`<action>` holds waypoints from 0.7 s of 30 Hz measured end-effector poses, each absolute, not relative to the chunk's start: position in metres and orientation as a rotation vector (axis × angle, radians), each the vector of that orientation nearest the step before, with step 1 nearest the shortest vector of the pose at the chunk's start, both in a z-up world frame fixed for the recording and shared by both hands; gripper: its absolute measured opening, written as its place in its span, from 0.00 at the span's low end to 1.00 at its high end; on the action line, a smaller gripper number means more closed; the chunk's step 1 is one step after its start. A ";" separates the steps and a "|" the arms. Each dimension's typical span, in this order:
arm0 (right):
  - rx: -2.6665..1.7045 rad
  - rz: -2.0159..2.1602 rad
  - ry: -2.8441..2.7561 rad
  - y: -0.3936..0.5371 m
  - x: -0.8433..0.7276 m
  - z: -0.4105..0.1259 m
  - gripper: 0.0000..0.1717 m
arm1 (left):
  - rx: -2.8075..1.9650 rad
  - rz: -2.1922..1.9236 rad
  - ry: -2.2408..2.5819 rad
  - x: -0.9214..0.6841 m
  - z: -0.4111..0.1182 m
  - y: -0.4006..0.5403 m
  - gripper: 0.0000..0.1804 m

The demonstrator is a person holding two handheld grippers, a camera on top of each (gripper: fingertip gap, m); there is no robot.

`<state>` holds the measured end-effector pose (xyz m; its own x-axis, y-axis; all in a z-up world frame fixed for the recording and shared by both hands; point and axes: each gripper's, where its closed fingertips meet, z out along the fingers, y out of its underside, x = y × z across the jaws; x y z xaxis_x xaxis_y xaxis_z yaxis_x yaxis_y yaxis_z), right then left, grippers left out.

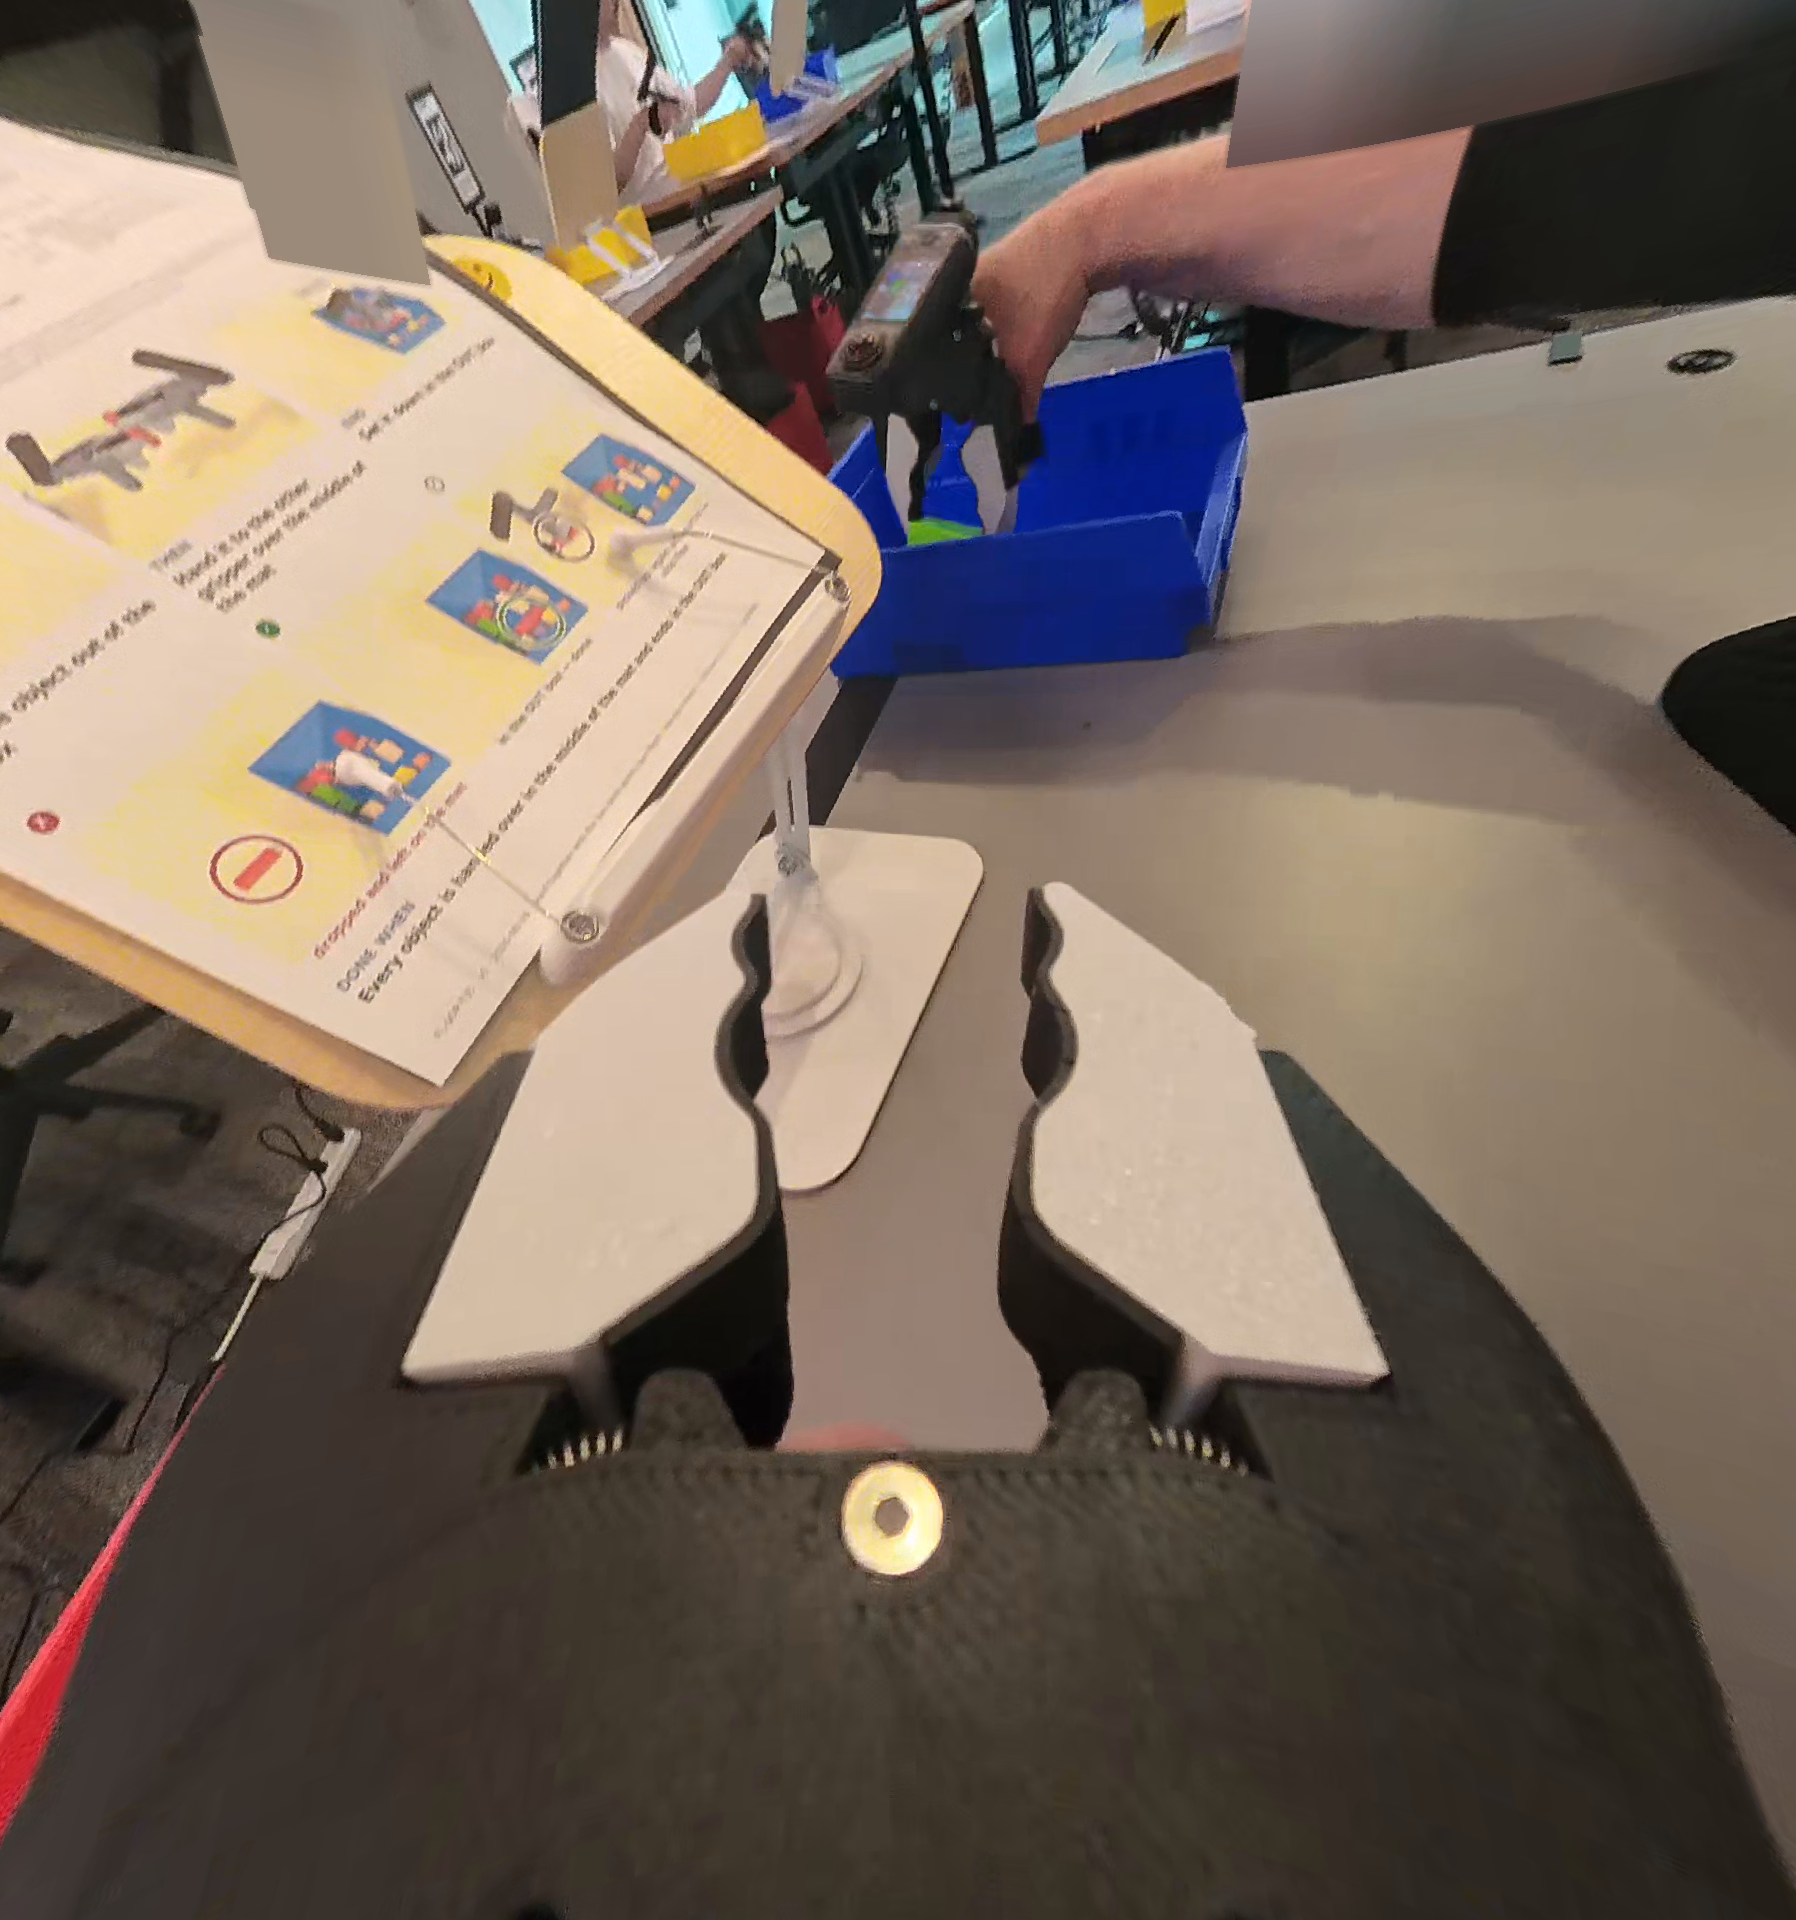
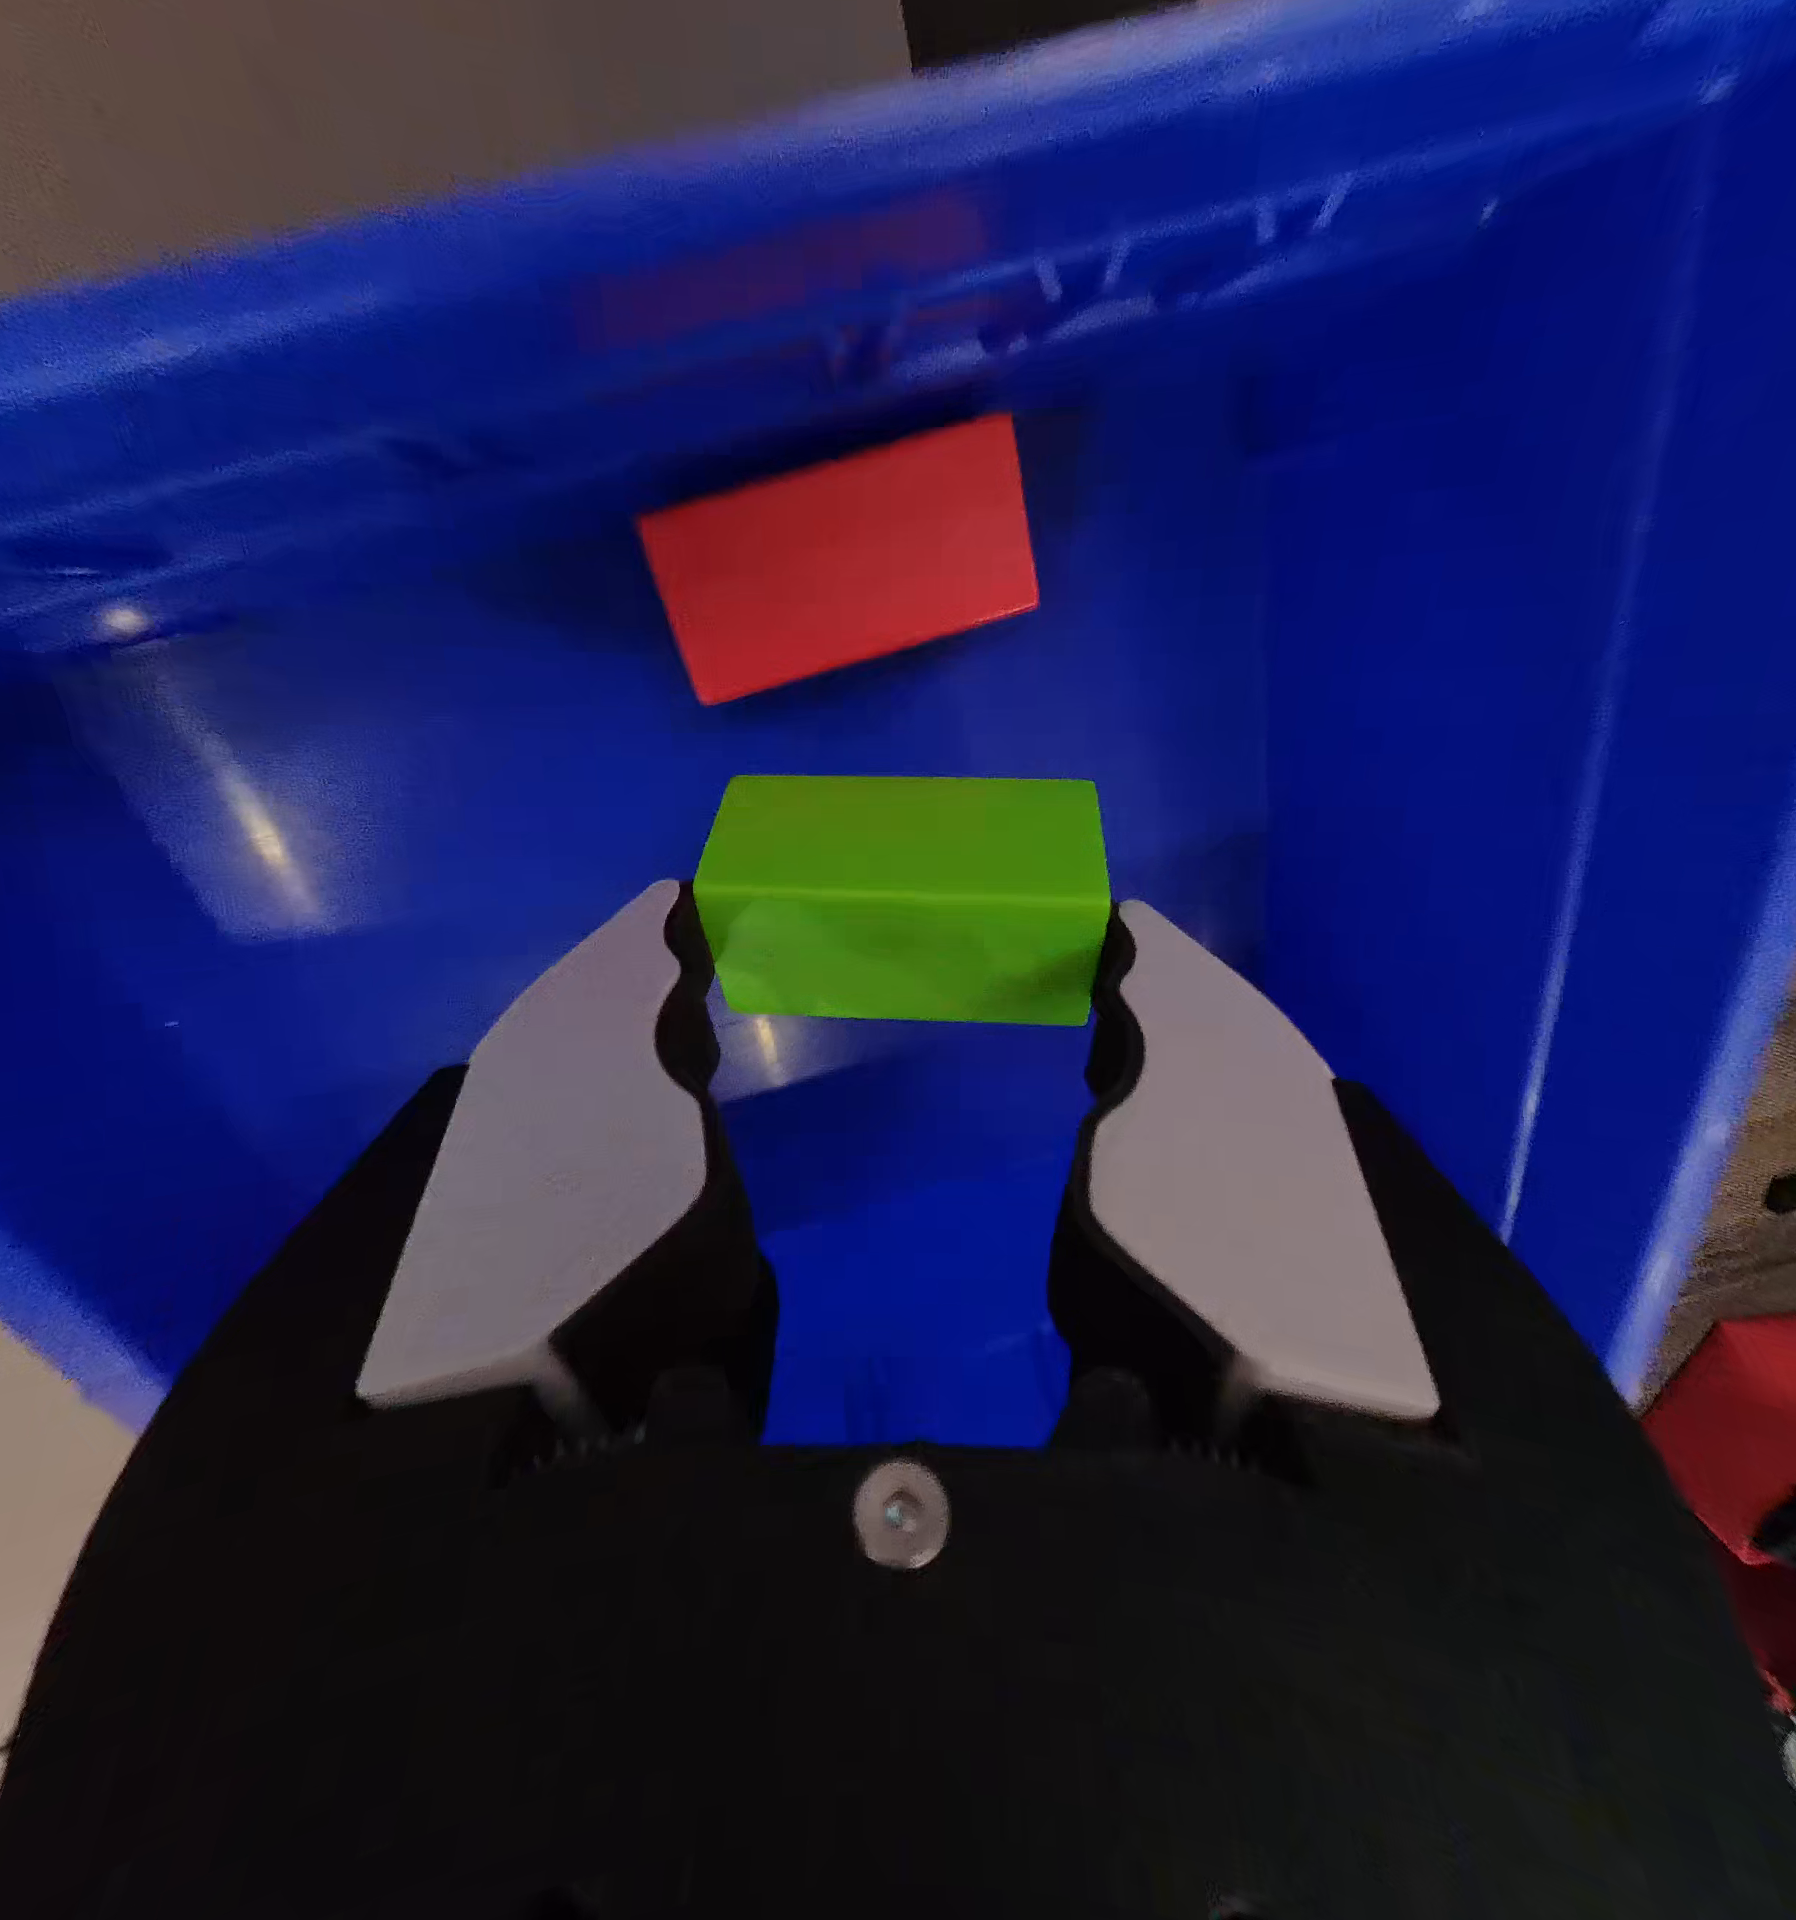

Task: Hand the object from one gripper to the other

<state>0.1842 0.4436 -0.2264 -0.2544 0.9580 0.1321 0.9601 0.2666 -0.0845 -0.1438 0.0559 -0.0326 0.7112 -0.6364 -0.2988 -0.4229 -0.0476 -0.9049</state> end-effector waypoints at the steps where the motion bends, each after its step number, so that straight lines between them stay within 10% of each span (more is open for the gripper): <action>1: -1.821 -0.017 -2.393 0.447 0.183 -0.235 0.41 | -1.690 -0.205 0.861 -0.146 -0.035 0.056 0.26; 21: -1.797 -0.051 -2.635 0.434 0.163 -0.250 0.49 | -1.797 -0.133 0.844 -0.172 -0.060 0.045 0.29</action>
